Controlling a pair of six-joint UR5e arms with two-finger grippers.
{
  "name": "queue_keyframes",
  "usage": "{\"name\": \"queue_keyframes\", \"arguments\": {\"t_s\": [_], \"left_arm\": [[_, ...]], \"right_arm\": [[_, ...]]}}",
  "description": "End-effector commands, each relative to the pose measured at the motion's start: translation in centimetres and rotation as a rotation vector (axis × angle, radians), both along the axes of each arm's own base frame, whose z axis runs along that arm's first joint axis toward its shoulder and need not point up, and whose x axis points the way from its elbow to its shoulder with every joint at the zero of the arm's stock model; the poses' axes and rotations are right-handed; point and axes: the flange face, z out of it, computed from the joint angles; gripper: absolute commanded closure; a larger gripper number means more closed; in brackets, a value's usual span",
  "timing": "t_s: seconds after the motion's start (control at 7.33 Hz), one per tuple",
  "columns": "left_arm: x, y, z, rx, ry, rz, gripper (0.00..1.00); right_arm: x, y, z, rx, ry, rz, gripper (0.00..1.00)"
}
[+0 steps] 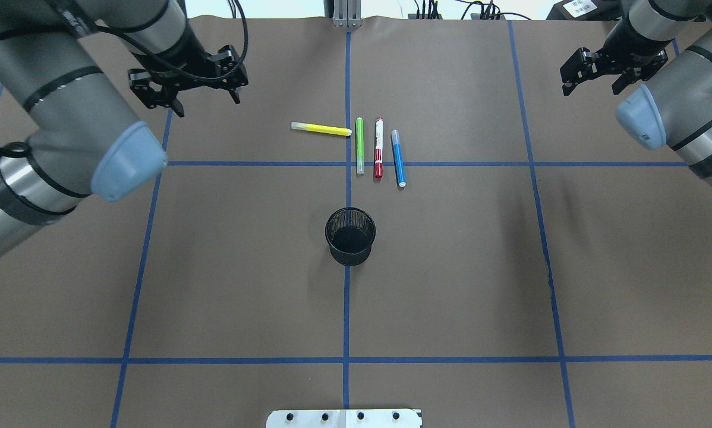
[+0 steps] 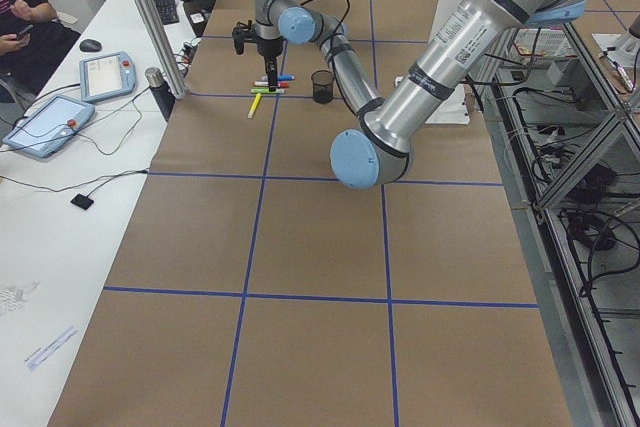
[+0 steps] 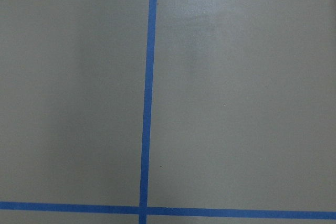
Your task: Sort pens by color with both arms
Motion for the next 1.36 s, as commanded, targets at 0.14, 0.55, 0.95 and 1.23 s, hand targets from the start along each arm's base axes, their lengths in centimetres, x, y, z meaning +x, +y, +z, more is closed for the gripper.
{"name": "queue_keyframes", "arguments": {"t_s": [0.14,0.55,0.95,1.23], "left_arm": [[-11.9,-1.3,10.8,0.168,0.0,0.245,0.07],[-25.2,0.3,21.6,0.254,0.043,0.314,0.04],[-30.6,3.6,28.0,0.235,0.045,0.291,0.01],[-32.4,5.2,30.4,0.229,0.041,0.264,0.01]], "right_arm": [[4.0,-1.2,2.7,0.043,0.013,-0.048,0.01],[12.5,-1.7,10.4,0.051,-0.028,-0.123,0.01],[20.8,1.3,14.5,0.004,-0.079,-0.033,0.01],[24.3,3.9,15.7,0.034,-0.077,-0.007,0.01]]}}
